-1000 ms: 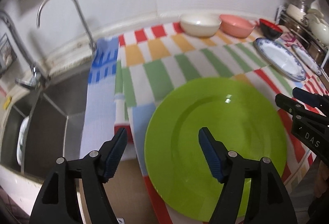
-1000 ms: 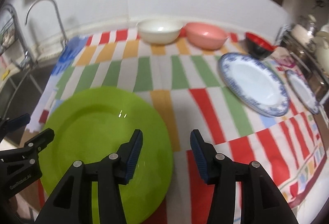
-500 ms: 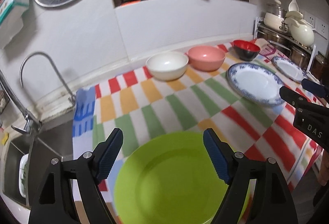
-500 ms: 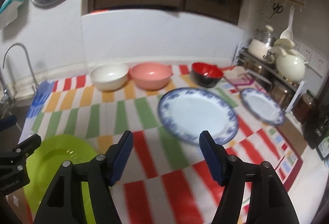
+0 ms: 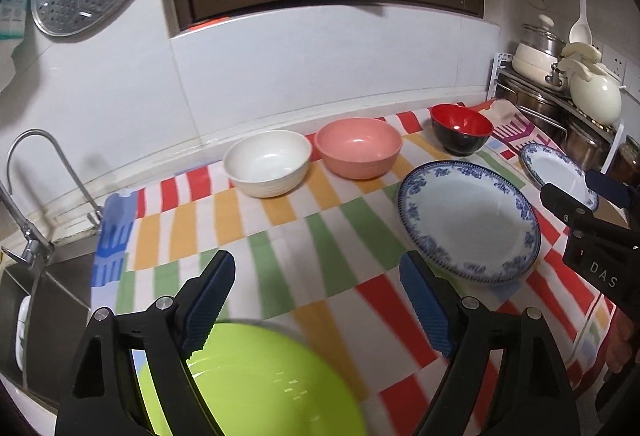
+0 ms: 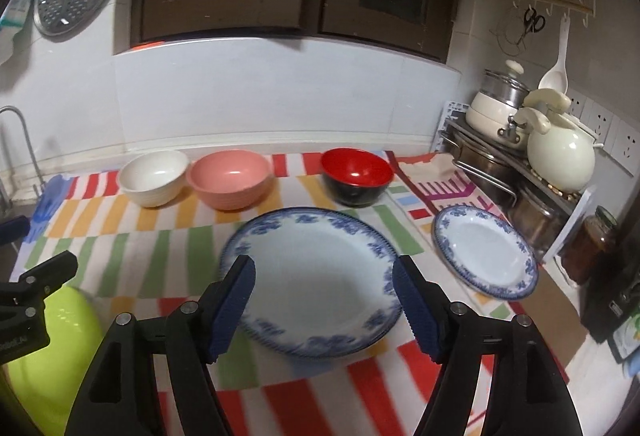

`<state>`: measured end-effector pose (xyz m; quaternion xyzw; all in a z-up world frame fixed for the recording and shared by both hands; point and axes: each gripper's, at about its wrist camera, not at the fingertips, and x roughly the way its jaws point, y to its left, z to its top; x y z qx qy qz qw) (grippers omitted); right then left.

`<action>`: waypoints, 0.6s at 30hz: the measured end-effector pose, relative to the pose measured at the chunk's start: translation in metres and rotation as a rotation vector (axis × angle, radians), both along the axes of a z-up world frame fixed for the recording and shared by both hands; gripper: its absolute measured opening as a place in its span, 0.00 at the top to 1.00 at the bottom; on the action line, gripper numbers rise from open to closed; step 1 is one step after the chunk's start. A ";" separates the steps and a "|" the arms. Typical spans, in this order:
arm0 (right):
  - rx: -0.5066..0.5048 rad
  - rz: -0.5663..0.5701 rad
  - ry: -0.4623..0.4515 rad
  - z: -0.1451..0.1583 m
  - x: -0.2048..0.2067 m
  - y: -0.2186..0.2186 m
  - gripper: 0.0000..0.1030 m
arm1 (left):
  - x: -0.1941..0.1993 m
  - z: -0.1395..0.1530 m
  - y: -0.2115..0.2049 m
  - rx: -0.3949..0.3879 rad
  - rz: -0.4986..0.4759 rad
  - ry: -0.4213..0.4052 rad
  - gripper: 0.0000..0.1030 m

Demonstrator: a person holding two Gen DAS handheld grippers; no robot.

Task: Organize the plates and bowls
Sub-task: 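Move both grippers to the large blue-and-white plate rim and grasp it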

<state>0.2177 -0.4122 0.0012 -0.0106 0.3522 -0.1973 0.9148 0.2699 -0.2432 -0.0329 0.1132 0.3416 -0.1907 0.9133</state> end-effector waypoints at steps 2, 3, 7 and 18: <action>0.000 0.000 0.000 -0.002 0.003 -0.014 0.30 | 0.005 -0.002 -0.016 0.000 0.004 0.010 0.16; -0.001 -0.002 0.002 -0.003 0.006 -0.022 0.30 | 0.007 -0.002 -0.023 0.000 0.006 0.013 0.16; 0.005 -0.006 0.011 -0.008 0.014 -0.047 0.30 | 0.017 -0.005 -0.048 0.007 0.018 0.023 0.14; 0.068 -0.017 0.079 -0.044 0.045 -0.107 0.30 | 0.045 -0.032 -0.100 0.055 0.040 0.103 0.14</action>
